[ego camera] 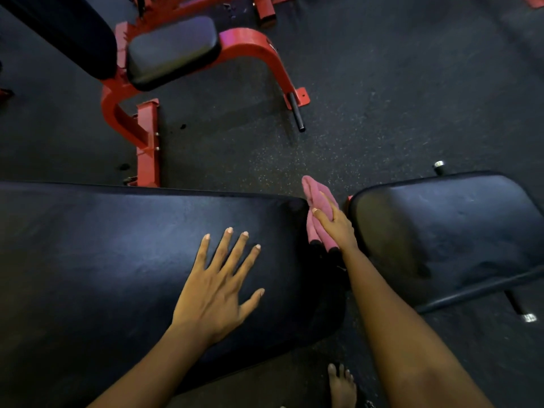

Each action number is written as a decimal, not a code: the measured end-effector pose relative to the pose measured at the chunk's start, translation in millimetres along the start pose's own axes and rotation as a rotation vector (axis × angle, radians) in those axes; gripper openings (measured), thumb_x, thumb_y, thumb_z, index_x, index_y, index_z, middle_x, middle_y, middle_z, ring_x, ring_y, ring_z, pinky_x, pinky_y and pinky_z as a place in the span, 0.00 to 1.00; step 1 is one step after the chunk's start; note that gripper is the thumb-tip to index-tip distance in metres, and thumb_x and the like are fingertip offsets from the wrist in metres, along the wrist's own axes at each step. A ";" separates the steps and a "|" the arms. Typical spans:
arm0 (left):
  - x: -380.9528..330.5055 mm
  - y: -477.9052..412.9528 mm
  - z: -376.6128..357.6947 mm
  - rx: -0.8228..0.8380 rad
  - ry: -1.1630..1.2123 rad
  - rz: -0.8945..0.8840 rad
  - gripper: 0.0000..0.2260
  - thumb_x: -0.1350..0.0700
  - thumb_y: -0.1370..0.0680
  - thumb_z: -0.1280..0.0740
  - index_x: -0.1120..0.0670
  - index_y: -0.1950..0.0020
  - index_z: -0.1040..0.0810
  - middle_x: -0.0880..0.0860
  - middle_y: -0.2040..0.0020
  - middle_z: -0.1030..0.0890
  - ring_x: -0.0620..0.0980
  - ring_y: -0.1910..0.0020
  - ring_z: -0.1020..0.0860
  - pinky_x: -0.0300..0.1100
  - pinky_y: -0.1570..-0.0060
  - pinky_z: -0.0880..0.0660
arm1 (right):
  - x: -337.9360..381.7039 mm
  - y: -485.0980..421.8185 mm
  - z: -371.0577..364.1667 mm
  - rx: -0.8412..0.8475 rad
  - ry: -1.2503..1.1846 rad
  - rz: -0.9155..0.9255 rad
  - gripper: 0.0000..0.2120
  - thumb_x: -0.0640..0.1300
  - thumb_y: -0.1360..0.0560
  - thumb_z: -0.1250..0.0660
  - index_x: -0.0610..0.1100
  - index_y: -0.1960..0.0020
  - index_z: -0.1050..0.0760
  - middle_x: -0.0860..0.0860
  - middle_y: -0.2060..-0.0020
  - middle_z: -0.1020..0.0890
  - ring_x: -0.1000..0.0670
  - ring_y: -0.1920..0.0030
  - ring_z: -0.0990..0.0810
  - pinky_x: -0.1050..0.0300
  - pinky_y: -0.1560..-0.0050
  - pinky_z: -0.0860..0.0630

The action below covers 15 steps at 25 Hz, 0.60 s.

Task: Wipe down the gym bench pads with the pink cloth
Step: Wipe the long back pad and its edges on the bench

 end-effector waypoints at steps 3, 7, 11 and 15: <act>0.5 -0.7 1.3 -0.008 -0.012 0.003 0.32 0.36 0.22 0.60 0.53 0.28 0.34 0.58 0.28 0.33 0.59 0.28 0.38 0.61 0.32 0.45 | -17.7 19.2 0.6 -0.016 -0.033 -0.022 0.27 0.57 0.23 0.40 0.57 0.26 0.43 0.45 0.32 0.30 0.40 0.33 0.31 0.48 0.35 0.34; -0.3 -0.6 2.3 -0.003 -0.016 0.005 0.33 0.37 0.23 0.61 0.53 0.28 0.34 0.58 0.28 0.33 0.60 0.28 0.38 0.61 0.32 0.46 | -36.8 57.6 -2.9 -0.026 0.056 -0.020 0.29 0.58 0.24 0.40 0.61 0.26 0.46 0.43 0.32 0.33 0.39 0.35 0.31 0.48 0.36 0.34; 0.2 -0.2 4.6 0.003 -0.032 0.015 0.32 0.36 0.23 0.60 0.52 0.28 0.35 0.58 0.28 0.33 0.59 0.27 0.38 0.60 0.31 0.46 | -45.3 87.7 4.7 -0.041 0.077 -0.005 0.25 0.53 0.22 0.42 0.62 0.27 0.45 0.42 0.35 0.33 0.40 0.36 0.31 0.50 0.38 0.35; -0.7 -0.7 4.5 -0.003 -0.041 0.004 0.31 0.36 0.24 0.54 0.52 0.28 0.36 0.58 0.28 0.33 0.59 0.27 0.39 0.60 0.30 0.47 | -17.4 131.2 4.3 -0.259 0.150 0.038 0.27 0.56 0.28 0.50 0.62 0.29 0.39 0.42 0.34 0.32 0.40 0.36 0.32 0.46 0.37 0.36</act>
Point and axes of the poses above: each hand's wrist, its own y-axis away from the middle knuckle, its own z-axis out of the back of the hand, x = y × z, the point moved 6 cm from there along -y, towards the middle knuckle
